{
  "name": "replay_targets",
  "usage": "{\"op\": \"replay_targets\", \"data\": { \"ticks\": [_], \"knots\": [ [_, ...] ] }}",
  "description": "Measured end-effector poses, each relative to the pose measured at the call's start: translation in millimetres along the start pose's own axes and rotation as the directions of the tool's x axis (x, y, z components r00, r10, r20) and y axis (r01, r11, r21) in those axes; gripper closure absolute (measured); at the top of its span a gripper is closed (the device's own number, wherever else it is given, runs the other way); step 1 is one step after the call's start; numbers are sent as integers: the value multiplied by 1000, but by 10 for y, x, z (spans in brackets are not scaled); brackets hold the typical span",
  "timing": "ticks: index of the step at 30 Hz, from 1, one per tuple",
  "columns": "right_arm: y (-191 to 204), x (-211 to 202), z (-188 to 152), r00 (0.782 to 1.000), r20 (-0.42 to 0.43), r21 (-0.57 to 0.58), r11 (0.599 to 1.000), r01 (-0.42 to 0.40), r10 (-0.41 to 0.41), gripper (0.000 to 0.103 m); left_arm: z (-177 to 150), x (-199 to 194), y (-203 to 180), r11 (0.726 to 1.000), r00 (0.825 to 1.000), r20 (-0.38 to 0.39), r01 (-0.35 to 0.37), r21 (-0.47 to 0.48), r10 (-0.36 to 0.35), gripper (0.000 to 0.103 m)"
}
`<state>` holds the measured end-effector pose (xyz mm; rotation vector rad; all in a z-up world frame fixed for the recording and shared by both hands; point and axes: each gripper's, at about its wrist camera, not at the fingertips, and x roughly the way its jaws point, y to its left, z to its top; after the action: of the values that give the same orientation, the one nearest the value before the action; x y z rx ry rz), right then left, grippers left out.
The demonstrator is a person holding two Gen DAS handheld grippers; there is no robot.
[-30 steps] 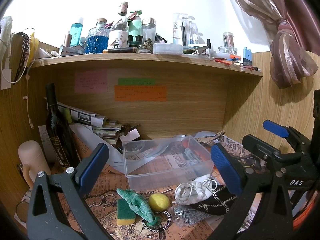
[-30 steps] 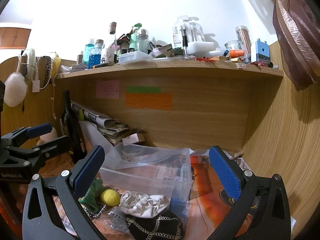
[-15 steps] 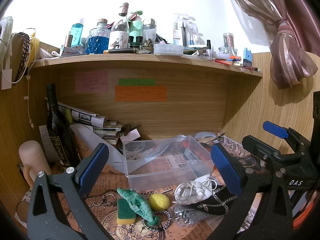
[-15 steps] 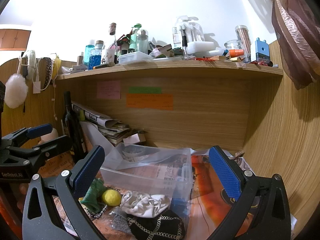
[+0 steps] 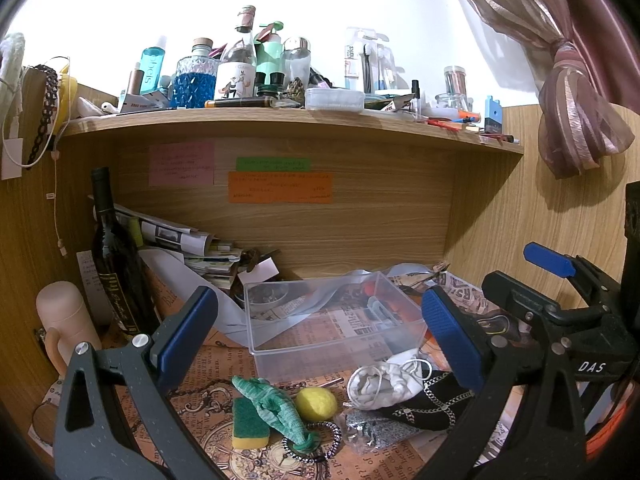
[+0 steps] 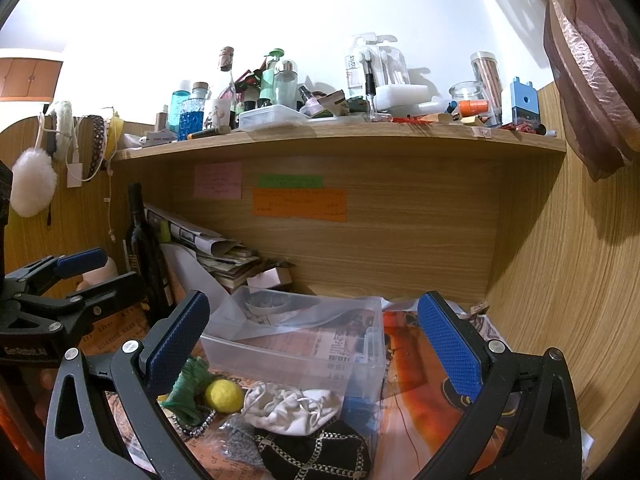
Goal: Organize soft objects
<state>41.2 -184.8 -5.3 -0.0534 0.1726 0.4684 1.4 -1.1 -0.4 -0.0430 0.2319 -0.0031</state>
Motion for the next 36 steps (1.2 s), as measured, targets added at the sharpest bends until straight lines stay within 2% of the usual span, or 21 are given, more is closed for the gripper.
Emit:
{"op": "replay_targets", "data": {
  "ticks": [14, 22, 27, 36],
  "knots": [
    [32, 24, -4, 1000, -8, 0, 1000, -4, 4, 0, -22, 24, -2, 1000, 1000, -13, -5, -5, 5, 0],
    [28, 167, -84, 998, -57, 4, 1000, -25, 25, 0, -161, 225, 108, 1000, 995, -97, -1, -30, -2, 0],
    [33, 419, -267, 985, -166, 11, 999, -46, 48, 0, -350, 451, 257, 998, 979, -201, -18, -60, 6, 0],
    [81, 855, -661, 932, -353, 9, 997, -82, 80, 0, -758, 829, 517, 994, 935, -355, -54, -97, 16, 2]
  ]
}}
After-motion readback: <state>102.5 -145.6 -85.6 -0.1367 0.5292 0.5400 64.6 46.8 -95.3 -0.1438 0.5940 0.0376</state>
